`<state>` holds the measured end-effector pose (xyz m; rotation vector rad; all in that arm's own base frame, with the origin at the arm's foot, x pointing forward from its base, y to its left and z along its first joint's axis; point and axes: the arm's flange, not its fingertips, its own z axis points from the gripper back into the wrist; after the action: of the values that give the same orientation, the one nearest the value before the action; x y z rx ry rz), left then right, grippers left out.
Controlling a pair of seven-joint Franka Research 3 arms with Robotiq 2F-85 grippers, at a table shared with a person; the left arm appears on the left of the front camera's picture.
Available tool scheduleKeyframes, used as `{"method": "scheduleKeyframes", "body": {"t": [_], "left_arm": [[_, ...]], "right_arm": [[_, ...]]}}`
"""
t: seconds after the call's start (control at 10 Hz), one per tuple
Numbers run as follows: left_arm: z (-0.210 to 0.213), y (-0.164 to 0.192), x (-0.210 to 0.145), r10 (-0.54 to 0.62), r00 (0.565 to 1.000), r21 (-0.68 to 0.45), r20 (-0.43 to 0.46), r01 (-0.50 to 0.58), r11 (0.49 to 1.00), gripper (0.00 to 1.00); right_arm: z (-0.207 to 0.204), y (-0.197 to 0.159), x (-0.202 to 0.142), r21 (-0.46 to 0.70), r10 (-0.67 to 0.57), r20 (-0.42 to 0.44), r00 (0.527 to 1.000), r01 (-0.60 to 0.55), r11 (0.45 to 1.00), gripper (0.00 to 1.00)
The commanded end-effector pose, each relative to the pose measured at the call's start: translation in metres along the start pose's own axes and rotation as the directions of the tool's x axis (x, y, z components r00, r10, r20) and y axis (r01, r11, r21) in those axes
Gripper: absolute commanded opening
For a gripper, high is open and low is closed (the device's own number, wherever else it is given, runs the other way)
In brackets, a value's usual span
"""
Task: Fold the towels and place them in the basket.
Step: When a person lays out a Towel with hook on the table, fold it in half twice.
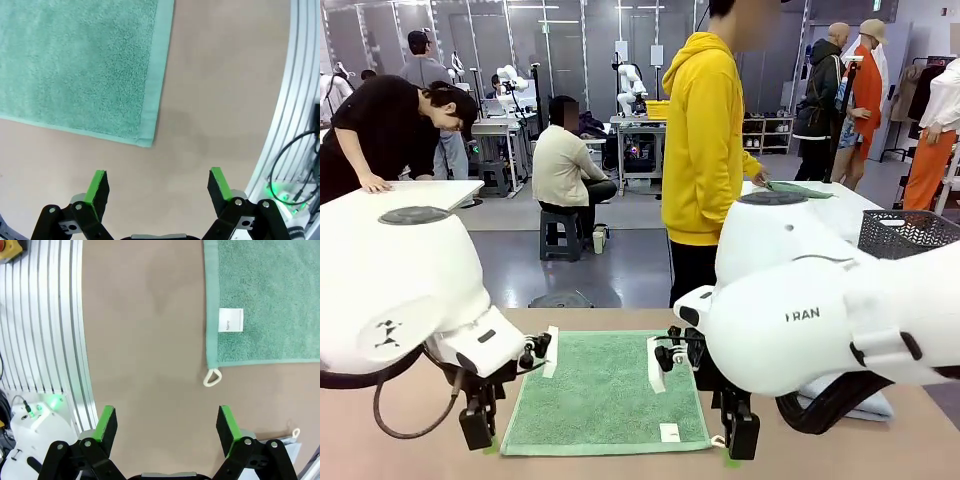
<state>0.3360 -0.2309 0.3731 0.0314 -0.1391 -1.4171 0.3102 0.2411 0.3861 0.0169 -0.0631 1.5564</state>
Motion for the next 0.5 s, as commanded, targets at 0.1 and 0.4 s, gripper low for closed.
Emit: {"method": "scheduleKeyframes", "body": {"t": [0.1,0.4], "left_arm": [[-0.042,-0.046,-0.031,0.029,0.999,0.058,-0.014,-0.028,0.998,1.0],[-0.016,-0.002,0.007,0.012,1.0,-0.002,-0.007,-0.012,1.0,1.0]], "right_arm": [[-0.019,-0.002,0.007,0.013,-0.037,0.031,0.999,0.037,0.999,1.0],[-0.007,-0.002,0.002,0.003,-0.004,0.008,1.0,0.004,1.0,1.0]]}}
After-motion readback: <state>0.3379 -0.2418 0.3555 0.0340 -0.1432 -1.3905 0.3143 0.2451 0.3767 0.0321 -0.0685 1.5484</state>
